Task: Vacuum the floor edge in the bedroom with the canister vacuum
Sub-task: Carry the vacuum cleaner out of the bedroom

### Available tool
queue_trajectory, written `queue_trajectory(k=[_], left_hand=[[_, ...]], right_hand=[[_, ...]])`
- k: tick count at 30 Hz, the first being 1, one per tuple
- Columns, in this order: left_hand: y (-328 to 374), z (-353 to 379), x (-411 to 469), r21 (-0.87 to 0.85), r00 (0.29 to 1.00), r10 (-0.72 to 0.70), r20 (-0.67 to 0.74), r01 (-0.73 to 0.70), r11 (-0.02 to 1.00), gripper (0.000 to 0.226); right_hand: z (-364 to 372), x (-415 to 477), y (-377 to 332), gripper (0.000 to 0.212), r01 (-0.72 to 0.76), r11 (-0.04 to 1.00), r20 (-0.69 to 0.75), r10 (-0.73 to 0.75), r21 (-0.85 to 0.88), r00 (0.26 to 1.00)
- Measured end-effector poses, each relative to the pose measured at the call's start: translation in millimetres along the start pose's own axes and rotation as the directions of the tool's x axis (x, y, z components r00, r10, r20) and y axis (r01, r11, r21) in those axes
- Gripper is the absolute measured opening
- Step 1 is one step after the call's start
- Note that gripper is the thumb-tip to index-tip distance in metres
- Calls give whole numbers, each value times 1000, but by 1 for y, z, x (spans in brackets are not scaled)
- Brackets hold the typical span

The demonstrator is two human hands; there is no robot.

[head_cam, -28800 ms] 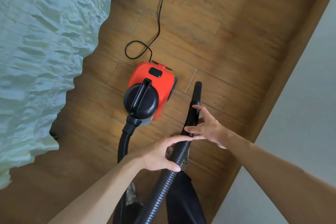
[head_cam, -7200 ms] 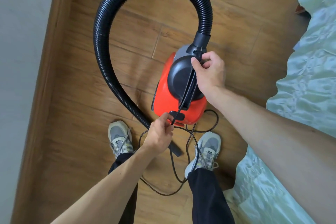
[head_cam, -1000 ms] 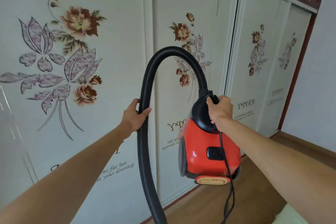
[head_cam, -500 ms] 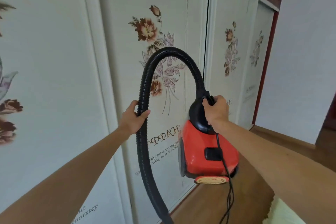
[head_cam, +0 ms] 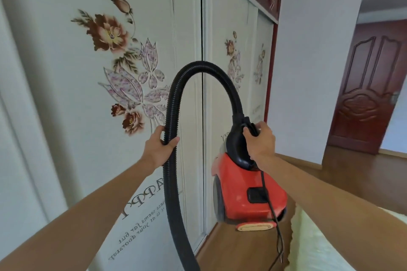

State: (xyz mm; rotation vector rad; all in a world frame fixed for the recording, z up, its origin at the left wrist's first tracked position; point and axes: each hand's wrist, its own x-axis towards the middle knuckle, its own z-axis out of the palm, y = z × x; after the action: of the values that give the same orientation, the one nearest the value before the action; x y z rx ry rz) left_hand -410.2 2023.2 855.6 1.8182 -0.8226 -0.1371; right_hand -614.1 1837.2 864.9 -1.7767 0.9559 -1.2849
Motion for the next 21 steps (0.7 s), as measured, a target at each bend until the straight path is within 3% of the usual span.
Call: queue_trajectory(k=[21], left_hand=[[-30,204,275,-190,914,145,378,-77,979,35]], right_hand=[[44,193,114,20,-253,947,-266,197,-198,944]])
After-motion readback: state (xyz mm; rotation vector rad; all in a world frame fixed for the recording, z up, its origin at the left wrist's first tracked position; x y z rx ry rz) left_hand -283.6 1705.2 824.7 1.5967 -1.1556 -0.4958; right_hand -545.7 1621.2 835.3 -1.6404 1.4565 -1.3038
